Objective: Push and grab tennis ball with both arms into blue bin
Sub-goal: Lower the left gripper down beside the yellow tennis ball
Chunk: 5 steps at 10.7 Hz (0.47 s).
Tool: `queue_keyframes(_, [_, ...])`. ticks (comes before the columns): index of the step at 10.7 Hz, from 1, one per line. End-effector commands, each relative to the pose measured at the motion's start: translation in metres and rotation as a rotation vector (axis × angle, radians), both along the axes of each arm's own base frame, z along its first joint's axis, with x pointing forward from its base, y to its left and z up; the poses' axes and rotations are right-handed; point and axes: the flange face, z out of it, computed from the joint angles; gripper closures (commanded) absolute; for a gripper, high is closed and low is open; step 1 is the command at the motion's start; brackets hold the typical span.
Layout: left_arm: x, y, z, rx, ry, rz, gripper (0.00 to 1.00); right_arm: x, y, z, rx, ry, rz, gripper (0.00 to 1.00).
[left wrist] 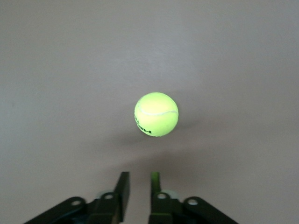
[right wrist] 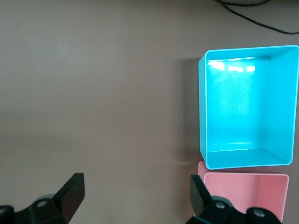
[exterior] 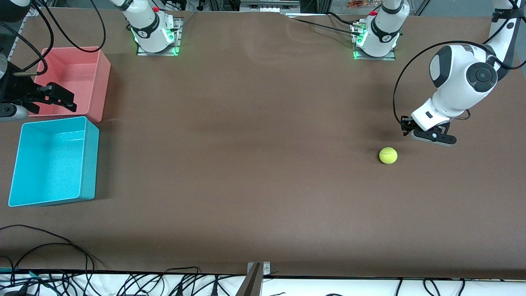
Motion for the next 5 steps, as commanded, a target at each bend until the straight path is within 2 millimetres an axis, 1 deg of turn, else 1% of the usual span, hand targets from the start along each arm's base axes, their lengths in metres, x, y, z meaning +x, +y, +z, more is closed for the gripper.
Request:
queue_keyframes(1, [-0.013,0.003,-0.001,0.01,0.012,-0.25,1.0,-0.003,0.003,0.002,0.009,0.002,0.001,0.0])
queue_keyframes(2, [-0.014,0.003,-0.003,0.003,0.015,-0.325,1.0,-0.002,0.003,0.0,0.01,0.007,0.002,0.0])
queue_keyframes(4, [-0.015,0.018,-0.004,-0.001,0.023,-0.479,1.0,-0.002,0.003,0.001,0.015,0.004,0.004,0.0])
queue_keyframes(5, [-0.017,0.025,-0.012,-0.005,0.04,-0.543,1.0,-0.002,0.003,0.0,0.012,0.006,-0.001,0.0])
